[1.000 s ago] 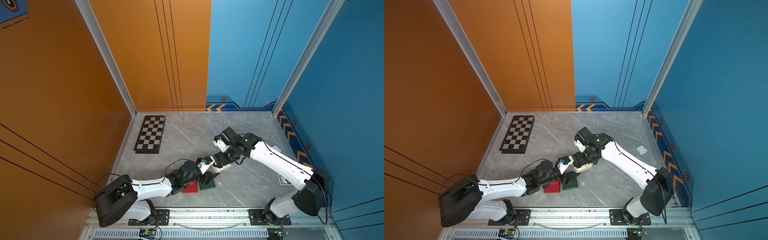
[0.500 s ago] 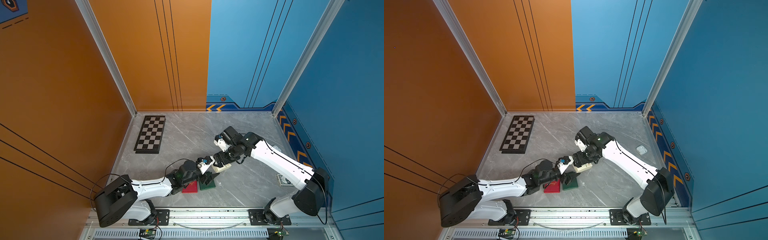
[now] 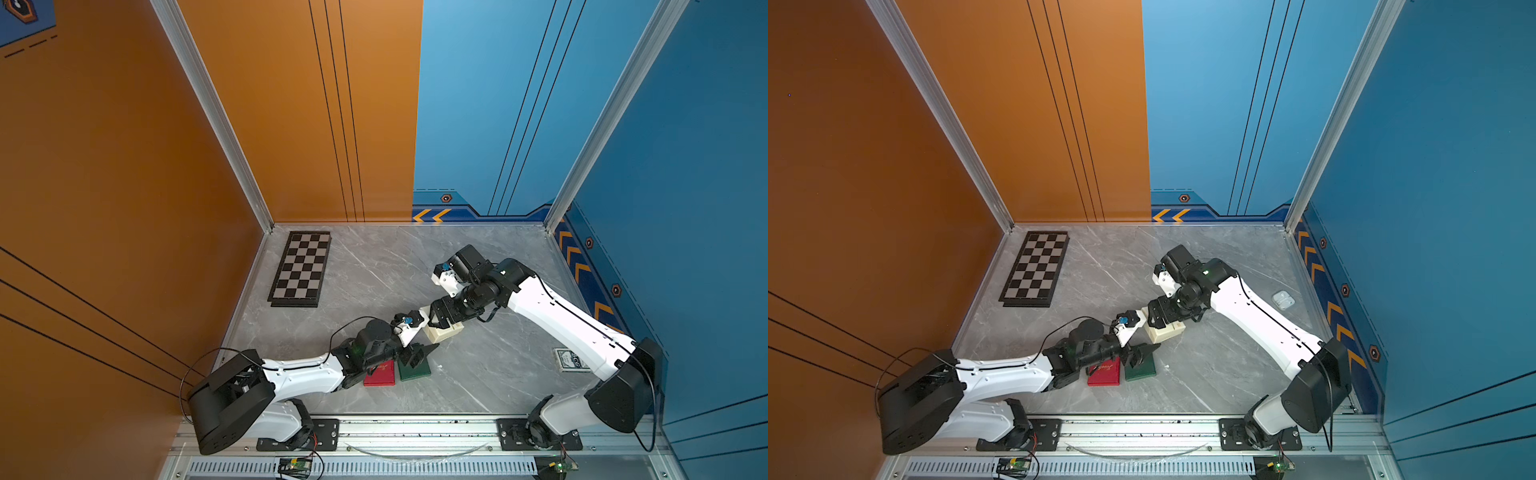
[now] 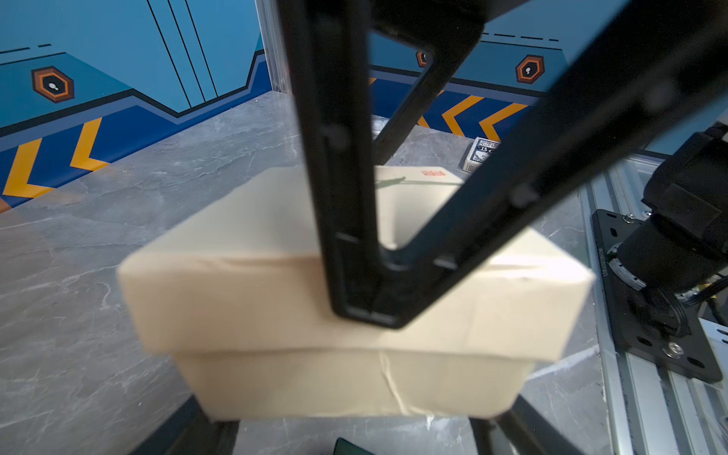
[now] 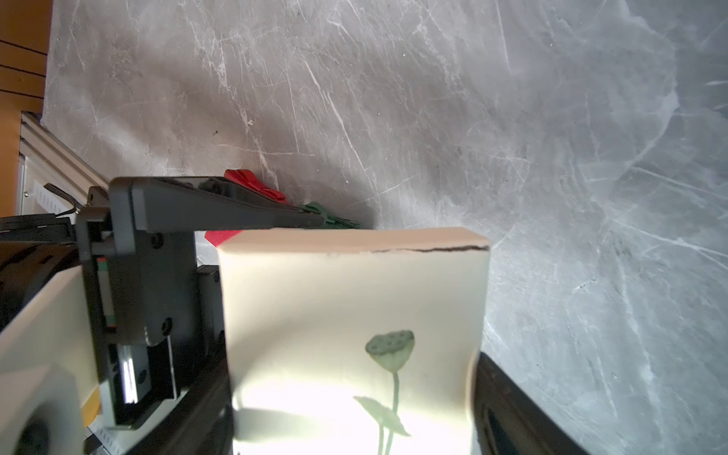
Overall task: Take the necklace out of the lift-off lid jewelry box
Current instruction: Open the lid on the jewelry box, then place the lid at the center of the board.
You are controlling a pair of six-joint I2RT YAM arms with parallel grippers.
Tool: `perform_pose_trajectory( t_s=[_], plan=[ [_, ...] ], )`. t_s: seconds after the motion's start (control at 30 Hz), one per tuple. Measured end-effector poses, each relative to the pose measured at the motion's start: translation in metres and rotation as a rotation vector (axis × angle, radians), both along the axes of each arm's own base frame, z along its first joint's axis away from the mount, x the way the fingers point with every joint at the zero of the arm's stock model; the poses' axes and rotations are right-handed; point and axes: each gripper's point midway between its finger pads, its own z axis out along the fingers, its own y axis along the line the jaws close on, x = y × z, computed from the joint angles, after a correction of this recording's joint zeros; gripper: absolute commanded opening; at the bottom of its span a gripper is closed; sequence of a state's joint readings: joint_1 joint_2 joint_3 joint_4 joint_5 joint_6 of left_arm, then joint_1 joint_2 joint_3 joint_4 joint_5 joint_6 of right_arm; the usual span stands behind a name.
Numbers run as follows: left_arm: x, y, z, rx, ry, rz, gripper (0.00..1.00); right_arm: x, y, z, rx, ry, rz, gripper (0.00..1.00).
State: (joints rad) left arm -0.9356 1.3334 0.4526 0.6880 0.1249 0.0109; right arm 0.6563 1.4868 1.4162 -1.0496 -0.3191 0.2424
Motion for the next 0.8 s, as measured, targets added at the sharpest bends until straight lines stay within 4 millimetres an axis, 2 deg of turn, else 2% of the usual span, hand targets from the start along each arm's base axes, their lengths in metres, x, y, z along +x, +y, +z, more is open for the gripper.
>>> perform_pose_trajectory(
  t_s=[0.3,0.43,0.53,0.63,0.8],
  plan=[
    [-0.002,0.002,-0.004,0.008,0.008,-0.005,0.78,0.015,-0.004,0.018,0.044,-0.027,-0.036,0.75],
    [-0.003,0.002,-0.003,0.005,0.006,-0.006,0.77,0.031,-0.013,0.031,0.062,-0.06,-0.082,0.76],
    [-0.004,0.004,-0.003,0.004,0.005,-0.007,0.77,0.053,-0.028,0.035,0.058,-0.084,-0.148,0.75],
    [-0.005,0.005,-0.003,0.003,0.005,-0.006,0.77,0.08,-0.045,0.025,0.019,-0.098,-0.217,0.75],
    [-0.007,0.009,-0.001,-0.004,-0.001,-0.006,0.77,0.123,-0.076,-0.023,-0.085,-0.051,-0.329,0.74]
  ],
)
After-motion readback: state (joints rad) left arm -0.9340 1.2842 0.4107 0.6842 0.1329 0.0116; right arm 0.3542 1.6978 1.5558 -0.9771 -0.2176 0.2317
